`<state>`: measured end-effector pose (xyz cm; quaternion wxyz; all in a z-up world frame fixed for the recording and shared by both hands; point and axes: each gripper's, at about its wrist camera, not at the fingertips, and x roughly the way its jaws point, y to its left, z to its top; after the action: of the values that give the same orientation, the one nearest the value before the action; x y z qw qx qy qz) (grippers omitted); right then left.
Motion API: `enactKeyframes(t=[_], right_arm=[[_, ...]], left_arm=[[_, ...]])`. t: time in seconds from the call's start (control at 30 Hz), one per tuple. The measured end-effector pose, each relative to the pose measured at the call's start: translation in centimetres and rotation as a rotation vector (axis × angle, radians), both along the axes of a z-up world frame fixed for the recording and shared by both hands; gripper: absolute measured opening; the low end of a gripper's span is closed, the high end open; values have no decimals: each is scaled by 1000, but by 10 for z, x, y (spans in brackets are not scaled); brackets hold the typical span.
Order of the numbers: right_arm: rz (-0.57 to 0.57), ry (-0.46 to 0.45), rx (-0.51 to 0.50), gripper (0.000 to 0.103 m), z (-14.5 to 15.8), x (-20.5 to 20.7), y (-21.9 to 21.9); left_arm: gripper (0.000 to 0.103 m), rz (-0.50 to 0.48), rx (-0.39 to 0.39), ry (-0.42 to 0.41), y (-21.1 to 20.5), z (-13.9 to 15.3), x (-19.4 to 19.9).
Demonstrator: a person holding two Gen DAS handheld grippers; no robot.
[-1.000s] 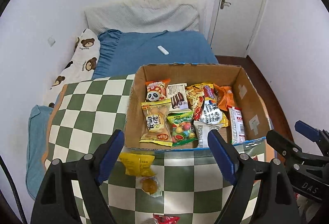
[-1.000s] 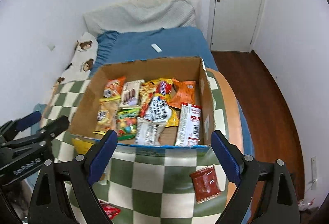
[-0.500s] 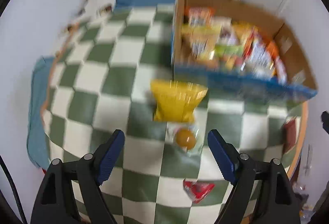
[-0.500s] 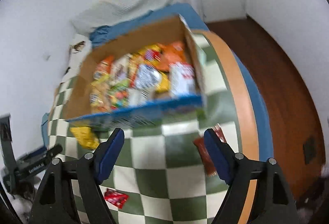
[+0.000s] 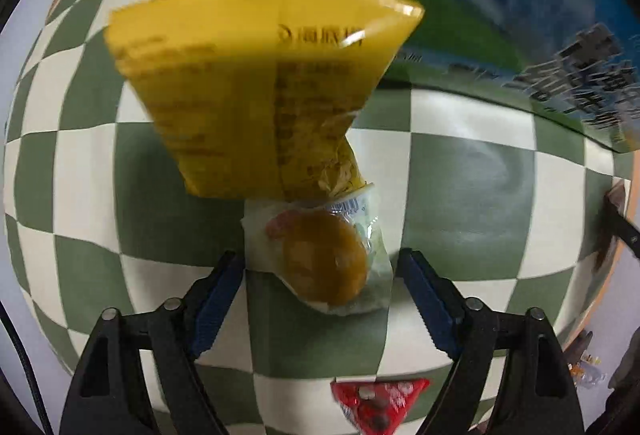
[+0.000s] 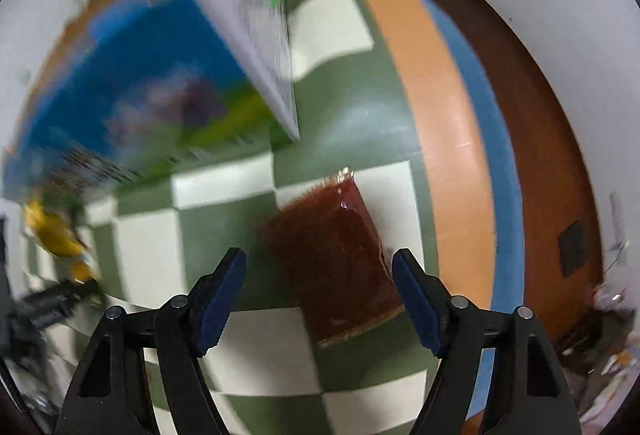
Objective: Organize snacks
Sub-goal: 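Grasp the egg-yolk snack with the left tool while the right tool grasps the brown jelly pack, then carry the egg-yolk snack and brown jelly pack into the box, open both tools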
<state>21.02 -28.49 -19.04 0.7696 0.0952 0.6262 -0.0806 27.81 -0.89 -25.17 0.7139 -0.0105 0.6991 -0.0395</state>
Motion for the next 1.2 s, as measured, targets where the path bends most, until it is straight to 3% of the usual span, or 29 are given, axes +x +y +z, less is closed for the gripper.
enactKeyframes(t=[0.03, 0.1, 0.27, 0.47, 0.6, 0.7, 0.8, 0.97, 1.1, 1.2], right_arm=[[13, 20, -13, 67, -10, 1, 1], [27, 26, -37, 63, -20, -1, 6], [87, 28, 8, 60, -16, -18, 34], [168, 95, 84, 61, -34, -45, 85], [148, 102, 96, 71, -45, -44, 89], [150, 113, 109, 73, -49, -44, 88], [172, 106, 66, 62, -51, -37, 95], [213, 75, 15, 59, -40, -46, 109], [224, 39, 40, 59, -20, -47, 119], [217, -7, 100, 59, 5, -42, 122]], left_arm=[[68, -2, -3, -8, -1, -1, 0], [59, -8, 2, -16, -1, 2, -4], [55, -3, -26, 17, 7, 8, -32], [61, 19, -55, 68, 16, -10, -53], [61, 19, -43, 75, 11, -16, -53], [58, 18, -25, 57, 7, -12, -60], [53, 16, 3, 59, 4, -4, -59], [52, 11, -51, 45, -2, 17, -63], [52, 19, -126, 32, 0, 43, -63], [52, 4, -181, -21, -7, 80, -62]])
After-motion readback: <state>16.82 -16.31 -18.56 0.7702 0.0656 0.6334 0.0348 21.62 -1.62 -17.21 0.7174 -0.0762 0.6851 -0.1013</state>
